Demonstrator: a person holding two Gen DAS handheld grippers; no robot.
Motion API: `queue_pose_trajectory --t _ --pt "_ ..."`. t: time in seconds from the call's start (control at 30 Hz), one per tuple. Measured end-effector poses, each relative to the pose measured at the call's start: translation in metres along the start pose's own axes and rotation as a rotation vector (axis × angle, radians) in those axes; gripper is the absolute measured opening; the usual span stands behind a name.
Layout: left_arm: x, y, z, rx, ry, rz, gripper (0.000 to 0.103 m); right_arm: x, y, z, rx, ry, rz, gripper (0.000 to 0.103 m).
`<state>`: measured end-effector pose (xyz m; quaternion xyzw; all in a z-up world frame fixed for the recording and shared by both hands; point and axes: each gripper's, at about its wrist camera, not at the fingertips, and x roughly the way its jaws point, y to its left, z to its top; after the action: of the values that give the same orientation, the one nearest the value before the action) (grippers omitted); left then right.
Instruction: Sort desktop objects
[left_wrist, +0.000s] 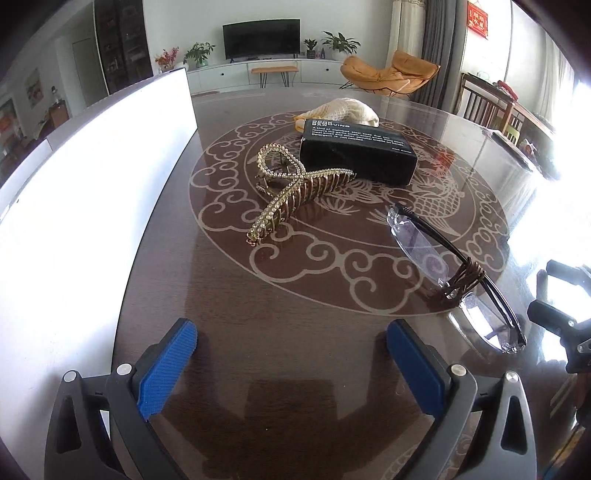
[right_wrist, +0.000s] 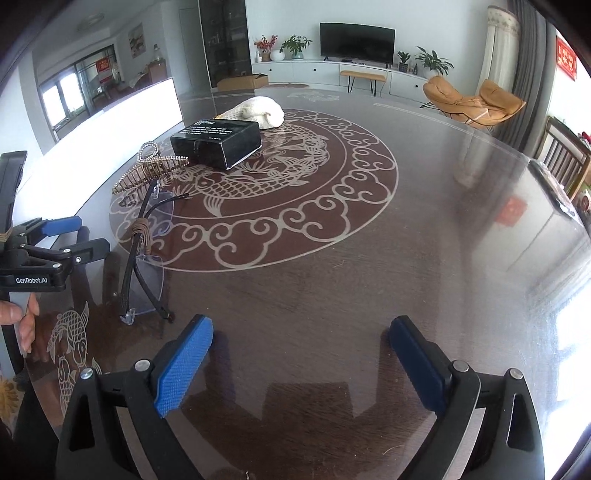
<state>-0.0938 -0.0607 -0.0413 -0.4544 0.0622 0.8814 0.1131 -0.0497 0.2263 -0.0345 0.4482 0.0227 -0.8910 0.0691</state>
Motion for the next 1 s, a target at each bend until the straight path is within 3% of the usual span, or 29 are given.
queue_pose_trajectory --t 0.37,1.0 --pt "-0.0005 0.0026 0.0012 0.000 -0.001 -0.003 0.103 0.0047 -0.0006 0.0010 0.023 0.020 -0.053 0.103" --pt "-0.0003 0.0028 0.0008 -0.001 -0.001 -0.003 0.103 0.0055 -0.0018 0.0012 0.024 0.020 -0.052 0.103"
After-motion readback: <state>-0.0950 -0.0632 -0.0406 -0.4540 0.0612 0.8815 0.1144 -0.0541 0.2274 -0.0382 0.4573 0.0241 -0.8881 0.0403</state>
